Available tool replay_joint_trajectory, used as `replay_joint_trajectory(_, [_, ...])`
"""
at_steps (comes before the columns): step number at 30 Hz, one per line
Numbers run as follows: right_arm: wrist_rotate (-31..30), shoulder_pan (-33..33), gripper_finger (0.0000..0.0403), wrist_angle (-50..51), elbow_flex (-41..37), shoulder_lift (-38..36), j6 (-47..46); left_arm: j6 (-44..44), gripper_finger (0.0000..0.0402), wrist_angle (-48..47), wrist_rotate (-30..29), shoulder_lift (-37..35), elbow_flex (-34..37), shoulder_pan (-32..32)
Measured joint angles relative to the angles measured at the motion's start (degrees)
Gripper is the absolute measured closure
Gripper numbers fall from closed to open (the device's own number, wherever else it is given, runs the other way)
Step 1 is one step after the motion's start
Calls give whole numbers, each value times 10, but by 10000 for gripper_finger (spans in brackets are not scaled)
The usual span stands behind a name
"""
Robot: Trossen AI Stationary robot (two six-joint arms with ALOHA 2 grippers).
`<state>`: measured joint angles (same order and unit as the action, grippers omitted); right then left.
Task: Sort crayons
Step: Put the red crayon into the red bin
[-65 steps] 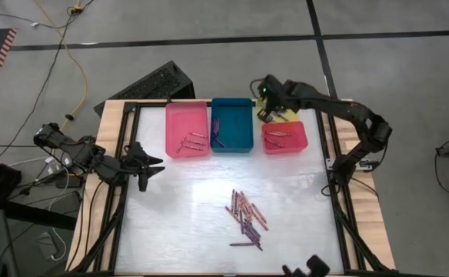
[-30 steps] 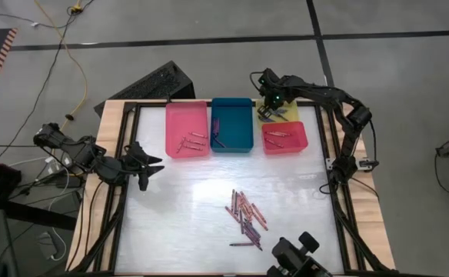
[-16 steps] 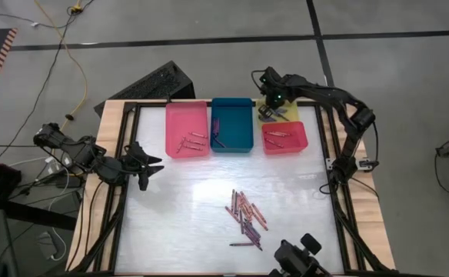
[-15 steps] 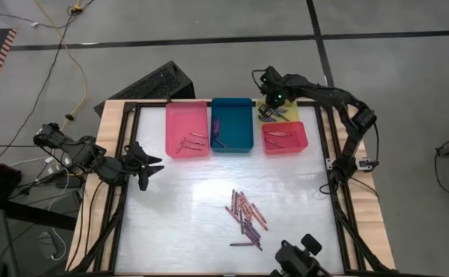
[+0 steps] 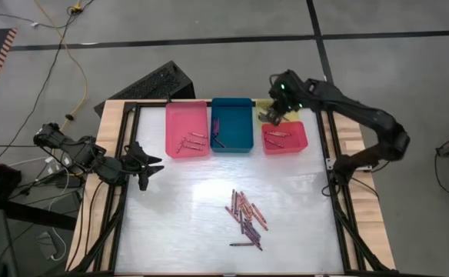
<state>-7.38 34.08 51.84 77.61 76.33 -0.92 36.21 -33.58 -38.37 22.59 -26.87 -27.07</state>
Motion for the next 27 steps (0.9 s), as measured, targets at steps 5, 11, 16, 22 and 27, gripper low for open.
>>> replay_joint_trajectory(5, [2, -94, 330, 66, 0, -46, -86, 0, 262, 0, 0, 0, 0, 0])
replay_joint_trajectory(11, [-3, -252, 330, 101, 0, -45, -207, 0, 262, 0, 0, 0, 0, 0])
replay_joint_trajectory(16, [-49, -396, 330, 86, 0, 3, -275, 0, 262, 1, 0, 0, 0, 0])
replay_joint_trajectory(22, [-108, -532, 330, 81, 0, 93, -373, 6, 262, 9, 0, 0, 0, 0])
replay_joint_trajectory(27, [-167, -614, 330, 24, 0, 168, -470, -2, 262, 84, 12, 0, 0, 0])
